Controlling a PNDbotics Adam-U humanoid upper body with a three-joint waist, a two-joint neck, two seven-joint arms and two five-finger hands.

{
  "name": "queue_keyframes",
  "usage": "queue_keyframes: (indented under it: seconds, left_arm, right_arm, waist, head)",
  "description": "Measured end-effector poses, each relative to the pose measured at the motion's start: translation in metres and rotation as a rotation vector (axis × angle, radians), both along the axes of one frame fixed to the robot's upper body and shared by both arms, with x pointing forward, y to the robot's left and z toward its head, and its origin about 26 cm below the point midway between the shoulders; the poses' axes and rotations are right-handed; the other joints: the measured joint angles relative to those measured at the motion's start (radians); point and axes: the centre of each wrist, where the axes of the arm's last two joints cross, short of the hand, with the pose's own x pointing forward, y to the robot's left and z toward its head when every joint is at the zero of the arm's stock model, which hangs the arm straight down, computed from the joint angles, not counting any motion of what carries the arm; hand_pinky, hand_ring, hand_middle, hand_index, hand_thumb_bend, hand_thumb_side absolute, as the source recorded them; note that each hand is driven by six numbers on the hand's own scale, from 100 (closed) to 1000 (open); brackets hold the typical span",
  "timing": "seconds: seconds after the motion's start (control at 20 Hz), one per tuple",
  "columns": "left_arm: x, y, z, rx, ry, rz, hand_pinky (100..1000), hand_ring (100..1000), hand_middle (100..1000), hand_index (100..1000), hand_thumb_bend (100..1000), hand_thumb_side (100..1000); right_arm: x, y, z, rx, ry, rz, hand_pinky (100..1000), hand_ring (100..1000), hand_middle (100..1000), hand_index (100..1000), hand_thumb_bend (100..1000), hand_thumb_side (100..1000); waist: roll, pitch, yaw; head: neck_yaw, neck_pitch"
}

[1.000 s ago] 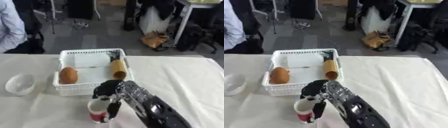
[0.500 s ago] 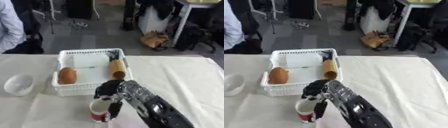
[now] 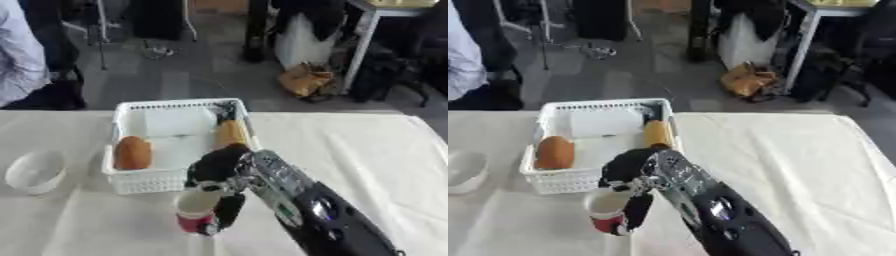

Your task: Pick up objects on the table and place them in the box.

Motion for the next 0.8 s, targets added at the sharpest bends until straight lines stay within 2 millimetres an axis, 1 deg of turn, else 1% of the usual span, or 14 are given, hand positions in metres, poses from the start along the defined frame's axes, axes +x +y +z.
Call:
queue_keyframes:
  seconds: [0.2, 0.3, 0.35, 0.4, 0.6, 0.8]
  left_arm:
    - [0.000, 0.000, 0.000, 0.000, 0.000, 0.000, 931, 837, 822, 823, 170, 1000]
    - [0.000, 0.000, 0.000, 0.000, 0.001, 0.000, 932, 837, 822, 823, 171, 1000]
    - [0.000, 0.000, 0.000, 0.000, 0.001, 0.000, 932, 837, 822, 823, 168, 1000]
    - [0.000, 0.000, 0.000, 0.000, 0.001, 0.001, 932, 837, 822, 824, 171, 1000]
    - [0.000, 0.000, 0.000, -0.001, 0.001, 0.001, 932, 837, 822, 824, 171, 1000]
    - [0.000, 0.000, 0.000, -0.001, 0.001, 0.001, 932, 836, 822, 825, 171, 1000]
  right_arm:
    - [-0.004, 0.002, 0.013, 0.024, -0.012, 0.018, 464, 598, 588, 704, 332, 580]
    - [-0.007, 0.003, 0.024, 0.040, -0.028, 0.029, 459, 594, 583, 698, 331, 592]
    - [-0.008, 0.003, 0.031, 0.048, -0.041, 0.032, 456, 591, 582, 697, 218, 640]
    - [-0.009, 0.003, 0.038, 0.056, -0.051, 0.036, 455, 590, 582, 696, 325, 598]
    - [-0.012, 0.002, 0.062, 0.084, -0.078, 0.044, 437, 581, 579, 691, 318, 605]
    - [-0.013, -0.001, 0.083, 0.098, -0.102, 0.041, 439, 582, 574, 685, 303, 616]
  waist:
    - [0.000, -0.001, 0.000]
    - [0.000, -0.001, 0.000]
    - [0.000, -0.002, 0.000]
    - [0.000, -0.003, 0.001]
    - [-0.001, -0.004, 0.007]
    - [-0.005, -0.004, 0.023]
  head:
    - [-0.004, 0.000]
    - [-0.005, 0.000]
    - [-0.006, 0.000]
    - [-0.006, 0.000]
    - [-0.015, -0.002]
    - [-0.029, -0.003]
